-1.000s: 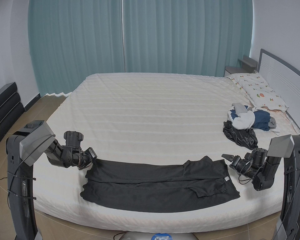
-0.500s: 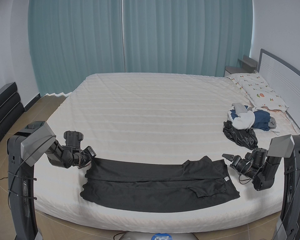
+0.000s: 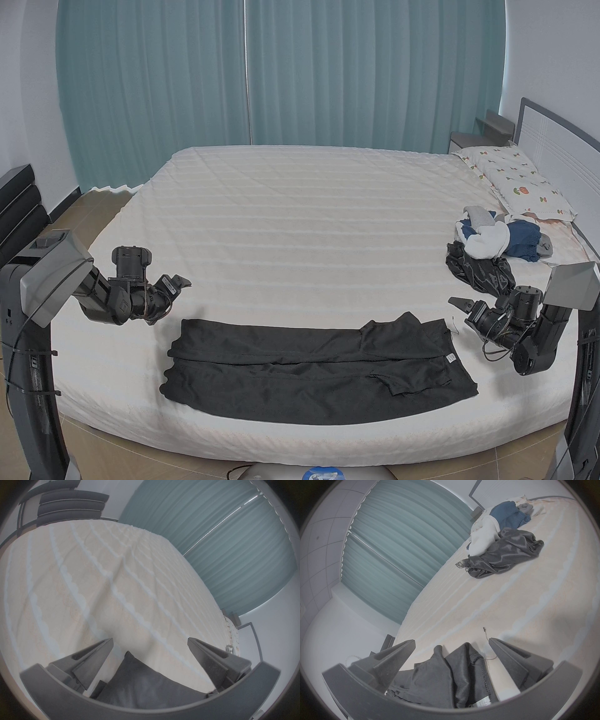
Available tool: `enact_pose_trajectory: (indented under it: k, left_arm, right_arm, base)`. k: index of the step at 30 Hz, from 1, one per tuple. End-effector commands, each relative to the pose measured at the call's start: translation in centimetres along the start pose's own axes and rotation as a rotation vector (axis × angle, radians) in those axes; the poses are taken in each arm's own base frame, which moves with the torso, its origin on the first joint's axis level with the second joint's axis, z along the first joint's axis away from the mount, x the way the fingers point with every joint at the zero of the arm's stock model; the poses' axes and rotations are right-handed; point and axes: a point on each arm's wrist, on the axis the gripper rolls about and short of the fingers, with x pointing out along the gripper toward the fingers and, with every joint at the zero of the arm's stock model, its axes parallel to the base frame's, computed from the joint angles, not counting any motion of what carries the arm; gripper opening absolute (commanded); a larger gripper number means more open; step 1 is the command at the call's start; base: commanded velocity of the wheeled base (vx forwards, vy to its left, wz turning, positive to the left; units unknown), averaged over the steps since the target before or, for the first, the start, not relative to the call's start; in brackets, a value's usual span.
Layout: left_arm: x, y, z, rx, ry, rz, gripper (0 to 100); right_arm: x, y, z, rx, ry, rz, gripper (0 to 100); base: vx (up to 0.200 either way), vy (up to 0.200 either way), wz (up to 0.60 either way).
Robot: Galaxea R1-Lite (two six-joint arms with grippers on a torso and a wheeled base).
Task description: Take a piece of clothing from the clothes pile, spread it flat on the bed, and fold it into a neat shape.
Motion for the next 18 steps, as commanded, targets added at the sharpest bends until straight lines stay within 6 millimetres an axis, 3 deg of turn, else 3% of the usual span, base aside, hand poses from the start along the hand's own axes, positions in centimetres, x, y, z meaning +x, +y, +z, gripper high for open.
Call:
enact_pose_trajectory:
  k: [1, 6, 10, 11, 14, 18]
  left_arm:
    - [-2.6, -0.1, 0.3, -0.008, -0.003, -0.002, 100]
    - [-5.0, 2.4, -1.4, -0.050, 0.078, 0.042, 100]
    - [-5.8, 3.1, -2.7, -0.052, 0.108, 0.045, 100]
    - [-6.9, 4.0, -4.9, -0.042, 0.133, 0.038, 100]
    - [-8.0, 4.6, -6.7, -0.022, 0.142, 0.022, 100]
    - [-8.7, 5.0, -8.5, 0.013, 0.154, 0.015, 100]
  right_arm:
    - [-1.5, 1.1, 0.5, -0.001, -0.028, -0.021, 100]
    - [-4.8, 1.8, -0.9, 0.116, 0.010, -0.073, 100]
    - [-5.8, 2.2, -1.4, 0.164, 0.013, -0.074, 100]
    - [-7.2, 2.4, -2.5, 0.202, 0.035, -0.085, 100]
    - [-8.1, 2.3, -3.3, 0.257, 0.036, -0.085, 100]
    - [-8.1, 2.2, -3.4, 0.311, 0.039, -0.091, 100]
  base:
    - [0.000, 0.000, 0.00]
    - [0.000, 0.000, 0.00]
    - [-0.100, 0.000, 0.00]
    - [-0.200, 0.000, 0.00]
    - [-0.200, 0.000, 0.00]
    - [0.000, 0.000, 0.00]
